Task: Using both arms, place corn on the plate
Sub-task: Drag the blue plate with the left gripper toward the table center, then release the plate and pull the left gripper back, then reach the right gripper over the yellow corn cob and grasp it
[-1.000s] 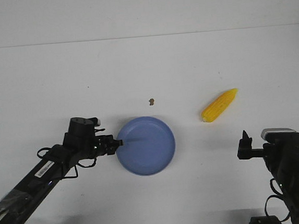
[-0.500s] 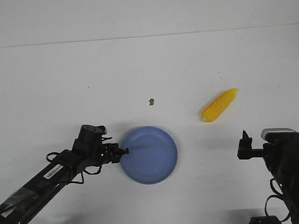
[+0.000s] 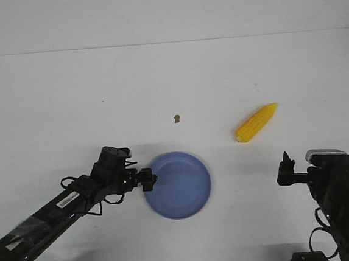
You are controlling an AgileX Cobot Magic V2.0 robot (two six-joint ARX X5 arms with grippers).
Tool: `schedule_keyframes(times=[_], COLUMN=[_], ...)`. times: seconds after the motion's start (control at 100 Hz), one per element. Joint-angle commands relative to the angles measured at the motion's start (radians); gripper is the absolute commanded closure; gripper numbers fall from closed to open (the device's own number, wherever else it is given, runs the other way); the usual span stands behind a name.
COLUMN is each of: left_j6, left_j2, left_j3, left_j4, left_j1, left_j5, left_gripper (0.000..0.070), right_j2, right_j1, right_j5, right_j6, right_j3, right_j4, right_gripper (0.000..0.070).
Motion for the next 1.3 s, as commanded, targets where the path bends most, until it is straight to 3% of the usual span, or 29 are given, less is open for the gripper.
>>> schedule_keyframes(times=[0.0,0.04,0.18,0.36,0.51,0.65,0.85,1.29], left_j6=[0.004,0.021,0.107,0.307,0.439,0.441,0.44,0.428], left_j2=[-0.021,-0.041,-0.13,-0.288,-0.387,-0.434,-0.439,-0.439], left_j3=[0.007,0.007,0.008,0.008,0.008,0.008,0.008,0.008], left_j4=[0.027,0.041,0.061,0.049,0.003,0.0,0.003,0.002], left_j1=[-0.003,0.006,0.056,0.148,0.225,0.281,0.294,0.294], left_j5=[-0.003,-0.003,-0.055,-0.174,-0.288,-0.319,-0.318,-0.318], left_gripper=[0.0048,0.0,0.0,0.0,0.0,0.0,0.0,0.0], right_j2=[0.004,0.004,0.004,0.004,0.019,0.12,0.371,0.935], right_j1=[0.001,0.001,0.001,0.001,0.001,0.001,0.001,0.011], right_j5=[-0.003,-0.003,-0.003,-0.003,-0.004,-0.019,-0.02,-0.021], right_j6=[0.008,0.008,0.008,0.01,0.092,0.178,0.299,0.345], right_j3=[0.011,0.011,0.011,0.011,0.011,0.011,0.036,0.327], right_j4=[0.013,0.013,0.013,0.013,0.019,0.068,0.27,0.318], right_gripper=[0.0043,0.0043,0.0043,0.0043,0.0043,0.0043,0.0043,0.0043])
